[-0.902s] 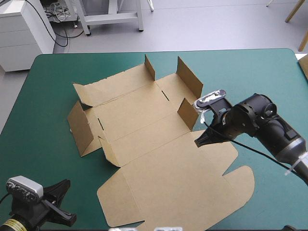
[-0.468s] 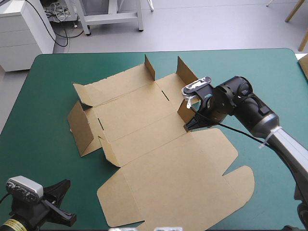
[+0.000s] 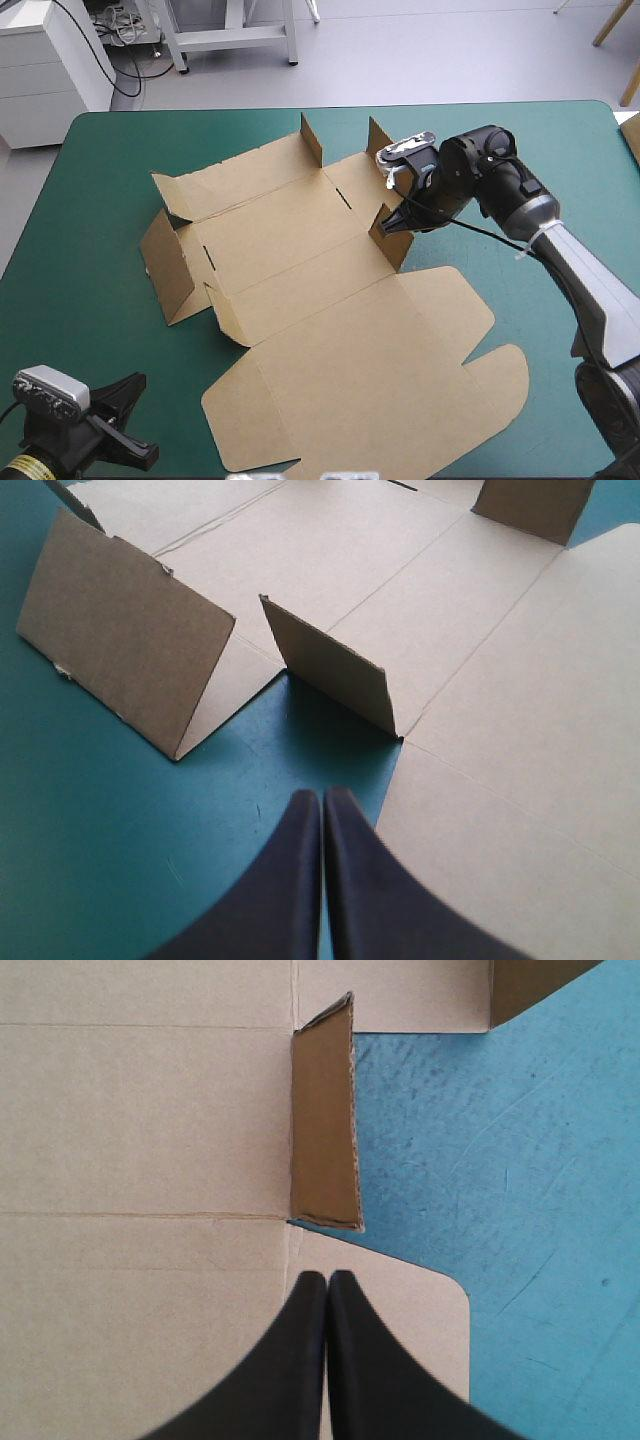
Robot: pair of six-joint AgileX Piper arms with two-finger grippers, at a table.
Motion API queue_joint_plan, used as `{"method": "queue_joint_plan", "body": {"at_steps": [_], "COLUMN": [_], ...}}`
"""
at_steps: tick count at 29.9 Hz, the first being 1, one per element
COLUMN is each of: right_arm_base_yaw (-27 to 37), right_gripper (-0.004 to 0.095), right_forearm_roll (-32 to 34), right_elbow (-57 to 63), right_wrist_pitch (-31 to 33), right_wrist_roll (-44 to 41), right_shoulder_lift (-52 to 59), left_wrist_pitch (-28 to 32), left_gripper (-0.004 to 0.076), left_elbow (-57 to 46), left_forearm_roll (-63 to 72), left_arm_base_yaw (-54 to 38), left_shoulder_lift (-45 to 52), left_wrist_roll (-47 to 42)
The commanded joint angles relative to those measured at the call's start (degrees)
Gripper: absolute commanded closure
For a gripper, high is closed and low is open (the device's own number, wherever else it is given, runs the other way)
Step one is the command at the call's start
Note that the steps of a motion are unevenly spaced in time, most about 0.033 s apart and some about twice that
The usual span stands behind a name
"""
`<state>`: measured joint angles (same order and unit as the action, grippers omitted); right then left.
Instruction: Fold the box
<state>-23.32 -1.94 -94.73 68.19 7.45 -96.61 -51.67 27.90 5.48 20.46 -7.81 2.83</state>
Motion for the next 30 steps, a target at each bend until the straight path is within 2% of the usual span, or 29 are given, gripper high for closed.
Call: {"method": "queue_joint_plan", "body": {"at_steps": [1, 3, 5, 10, 12, 21, 30], "right_arm_base_yaw": [2.4, 2.9, 3.2, 3.2, 3.2, 3.2, 3.2], "right_gripper": [0.0917, 0.0880, 0.0793, 0.0438, 0.0363, 0.0346, 0.0347], "right_forearm_roll": [-3.3, -3.6, -4.0, -5.5, -5.4, -2.7, -4.3], "right_elbow": [-2.2, -2.4, -2.5, -2.5, -2.5, -2.9, -12.0], "right_wrist_pitch": [-1.2, -1.2, -1.2, -1.3, -1.6, -1.6, -1.3], "right_wrist_roll": [3.1, 4.2, 6.0, 11.9, 12.5, 12.2, 10.4], "right_shoulder_lift": [1.2, 0.8, 0.5, 0.5, 0.4, -2.2, -9.7], "left_wrist_pitch": [4.0, 4.0, 4.0, 4.0, 4.0, 4.1, 4.3], "left_gripper": [0.0731, 0.0731, 0.0731, 0.0731, 0.0731, 0.0731, 0.0731], "left_elbow": [1.3, 1.3, 1.3, 1.3, 1.3, 1.2, 1.1], "left_forearm_roll": [0.7, 0.7, 0.7, 0.7, 0.7, 0.7, 0.7], "left_arm_base_yaw": [0.1, 0.1, 0.1, 0.1, 0.1, 0.1, 0.1], "left_shoulder_lift": [-0.8, -0.8, -0.8, -0.8, -0.8, -0.8, -0.8], "left_wrist_roll": [-0.3, -0.3, -0.3, -0.3, -0.3, -0.3, -0.3]}}
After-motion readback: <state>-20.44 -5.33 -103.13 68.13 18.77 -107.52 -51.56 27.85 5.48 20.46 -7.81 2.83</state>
